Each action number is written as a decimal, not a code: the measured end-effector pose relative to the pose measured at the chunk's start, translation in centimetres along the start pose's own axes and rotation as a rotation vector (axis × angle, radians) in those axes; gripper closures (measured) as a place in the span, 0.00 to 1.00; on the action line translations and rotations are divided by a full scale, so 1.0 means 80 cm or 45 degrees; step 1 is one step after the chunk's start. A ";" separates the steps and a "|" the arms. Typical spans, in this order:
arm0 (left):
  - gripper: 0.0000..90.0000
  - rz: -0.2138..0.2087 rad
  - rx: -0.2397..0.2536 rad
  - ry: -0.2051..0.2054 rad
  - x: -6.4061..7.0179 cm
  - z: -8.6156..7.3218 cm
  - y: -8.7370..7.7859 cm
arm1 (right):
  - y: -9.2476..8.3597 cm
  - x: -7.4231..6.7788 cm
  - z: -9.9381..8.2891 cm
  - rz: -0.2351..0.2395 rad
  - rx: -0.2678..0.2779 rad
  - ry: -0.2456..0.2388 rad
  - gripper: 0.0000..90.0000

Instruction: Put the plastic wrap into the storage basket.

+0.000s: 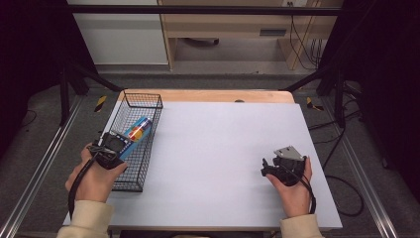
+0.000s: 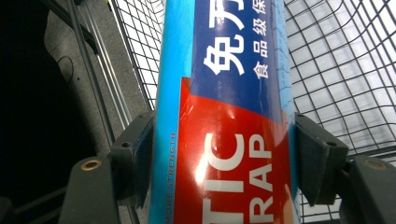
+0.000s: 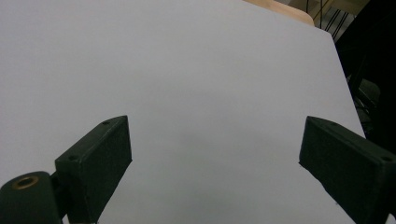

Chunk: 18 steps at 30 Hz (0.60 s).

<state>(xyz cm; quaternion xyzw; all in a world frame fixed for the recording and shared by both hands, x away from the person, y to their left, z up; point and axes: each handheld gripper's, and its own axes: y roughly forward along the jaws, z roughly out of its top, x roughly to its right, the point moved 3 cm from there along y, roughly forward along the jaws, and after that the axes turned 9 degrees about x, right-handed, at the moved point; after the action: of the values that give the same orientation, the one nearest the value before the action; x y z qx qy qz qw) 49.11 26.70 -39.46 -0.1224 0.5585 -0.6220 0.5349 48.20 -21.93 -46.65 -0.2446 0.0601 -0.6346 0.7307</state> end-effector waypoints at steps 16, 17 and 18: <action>0.35 -0.048 -0.063 0.013 0.002 -0.002 0.011 | 0.000 -0.001 0.000 0.006 -0.006 -0.004 0.10; 0.35 -0.048 -0.063 0.013 0.002 -0.002 0.011 | 0.000 -0.001 0.000 0.006 -0.006 -0.004 0.10; 0.35 -0.049 -0.061 0.011 0.003 -0.002 0.011 | 0.000 -0.001 0.000 0.005 -0.007 -0.002 0.10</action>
<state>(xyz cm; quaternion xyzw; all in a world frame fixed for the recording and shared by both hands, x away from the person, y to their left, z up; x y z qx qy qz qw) 49.38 26.79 -40.34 -0.1431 0.5731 -0.6191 0.5174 48.19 -21.89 -46.70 -0.2468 0.0617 -0.6329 0.7312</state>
